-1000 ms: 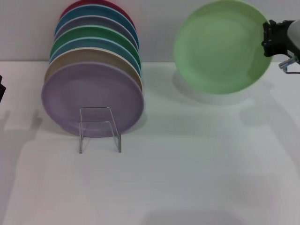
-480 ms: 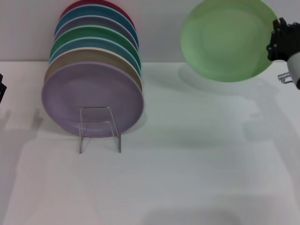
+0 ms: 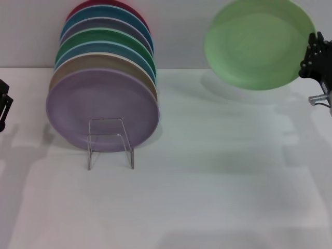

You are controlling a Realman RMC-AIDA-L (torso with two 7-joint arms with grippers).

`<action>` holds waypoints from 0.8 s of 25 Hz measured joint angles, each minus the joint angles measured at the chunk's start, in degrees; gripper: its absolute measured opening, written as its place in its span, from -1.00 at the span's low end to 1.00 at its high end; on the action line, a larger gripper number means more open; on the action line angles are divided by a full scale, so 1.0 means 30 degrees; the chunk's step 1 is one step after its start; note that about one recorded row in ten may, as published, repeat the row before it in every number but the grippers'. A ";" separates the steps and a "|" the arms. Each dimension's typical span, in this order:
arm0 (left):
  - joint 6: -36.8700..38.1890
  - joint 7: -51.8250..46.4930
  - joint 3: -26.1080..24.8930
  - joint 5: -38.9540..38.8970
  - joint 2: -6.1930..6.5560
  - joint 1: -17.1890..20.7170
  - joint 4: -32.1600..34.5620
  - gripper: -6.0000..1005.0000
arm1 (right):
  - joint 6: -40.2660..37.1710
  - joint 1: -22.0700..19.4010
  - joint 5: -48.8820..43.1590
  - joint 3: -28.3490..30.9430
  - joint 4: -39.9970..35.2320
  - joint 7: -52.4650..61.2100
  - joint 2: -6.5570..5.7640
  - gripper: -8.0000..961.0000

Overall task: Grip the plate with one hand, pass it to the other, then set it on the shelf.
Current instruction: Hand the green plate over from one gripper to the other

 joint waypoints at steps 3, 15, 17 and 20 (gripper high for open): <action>0.0765 -0.0006 0.0615 0.0015 -0.0002 0.0228 -0.0001 0.49 | -0.1672 0.0831 0.0006 -0.0296 -0.2023 0.1675 0.0011 -0.95; 0.3182 0.0021 0.3610 0.0035 -0.0002 0.1014 0.0002 0.48 | -0.4511 -0.0115 0.0027 -0.3119 -0.2612 0.3573 0.0138 -0.95; 0.3226 0.0173 0.4161 0.0033 -0.0023 0.1100 0.0003 0.48 | -0.5071 -0.1008 0.0030 -0.4305 -0.2068 0.3584 0.0147 -0.95; 0.3216 0.0193 0.4585 0.0024 -0.0031 0.1161 0.0002 0.47 | -0.5383 -0.1723 0.0087 -0.5000 -0.1531 0.3583 0.0146 -0.95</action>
